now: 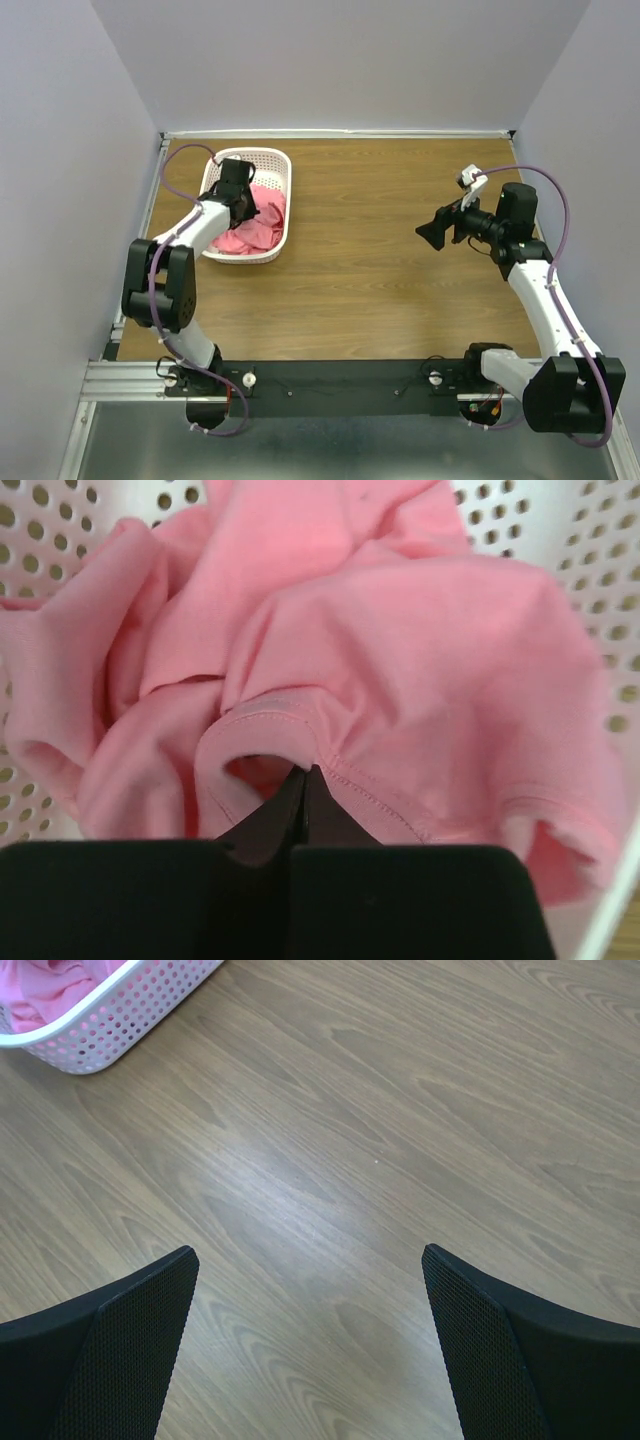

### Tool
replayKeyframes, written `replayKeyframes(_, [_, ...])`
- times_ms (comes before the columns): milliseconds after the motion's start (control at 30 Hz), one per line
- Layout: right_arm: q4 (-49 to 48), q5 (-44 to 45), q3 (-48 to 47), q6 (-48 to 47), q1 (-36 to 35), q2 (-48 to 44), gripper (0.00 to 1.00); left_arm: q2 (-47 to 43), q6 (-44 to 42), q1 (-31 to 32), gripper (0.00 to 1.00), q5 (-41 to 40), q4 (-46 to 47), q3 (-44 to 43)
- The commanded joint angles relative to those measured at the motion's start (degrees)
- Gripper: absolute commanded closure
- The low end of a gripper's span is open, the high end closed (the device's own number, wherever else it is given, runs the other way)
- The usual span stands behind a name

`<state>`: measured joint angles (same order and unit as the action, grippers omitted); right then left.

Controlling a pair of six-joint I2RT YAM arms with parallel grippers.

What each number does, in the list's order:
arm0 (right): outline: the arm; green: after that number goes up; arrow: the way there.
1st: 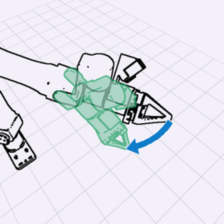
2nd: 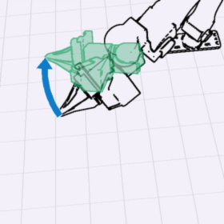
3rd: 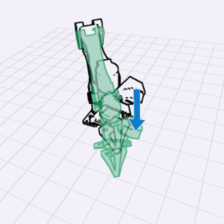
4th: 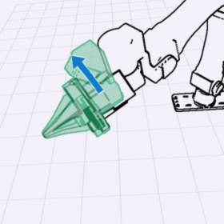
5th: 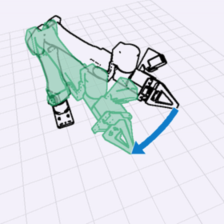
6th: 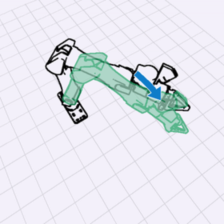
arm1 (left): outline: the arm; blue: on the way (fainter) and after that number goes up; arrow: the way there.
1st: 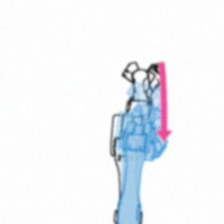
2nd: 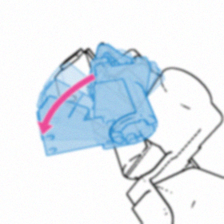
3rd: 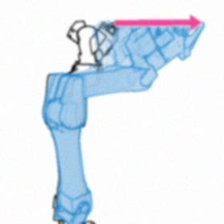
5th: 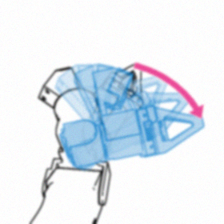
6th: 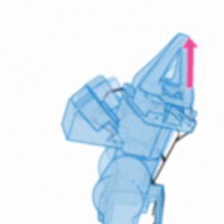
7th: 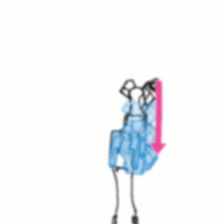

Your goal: Fold and stack the t-shirts

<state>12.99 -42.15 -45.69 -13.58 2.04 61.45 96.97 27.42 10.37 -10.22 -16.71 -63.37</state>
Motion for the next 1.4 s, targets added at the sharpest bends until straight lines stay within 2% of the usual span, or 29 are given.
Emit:
replayKeyframes(0, [0.63, -1.18, -0.89, -0.48, -0.02, -1.07, 0.00, -14.73, -6.82, 6.21, 1.00, 3.25, 3.49, -4.21])
replayKeyframes(67, [0.63, -1.27, -0.89, -0.39, 0.07, -1.07, 0.00, -21.00, -8.78, 7.73, 1.00, 8.25, 7.46, -4.04])
replayKeyframes(133, [0.63, -1.27, -0.89, -0.48, 0.07, -1.07, 0.00, -28.28, -9.40, 8.61, 1.00, 18.16, 13.88, -4.74])
replayKeyframes(233, [0.54, -0.66, -0.89, -0.48, 0.07, -0.98, 0.00, -32.88, -6.69, 9.58, 1.00, 27.67, 18.63, -9.03])
replayKeyframes(433, [0.54, 0.31, -0.89, -0.83, 0.07, -1.07, 0.00, -33.87, -0.62, 13.44, 1.00, 37.27, 24.97, -19.58])
replayKeyframes(633, [0.54, 1.46, -0.98, -1.09, 0.07, -1.42, 0.00, -30.44, 2.02, 16.78, 1.00, 39.66, 25.76, -25.57])
replayKeyframes(1000, [0.54, 2.34, -1.15, -1.27, 0.07, -1.51, 0.00, -24.64, 1.32, 24.87, 1.00, 40.98, 27.17, -27.94])
replayKeyframes(1367, [0.54, 2.86, -1.15, -1.27, 0.07, -1.60, 0.00, -20.59, -0.26, 27.16, 1.00, 39.31, 26.91, -27.24])
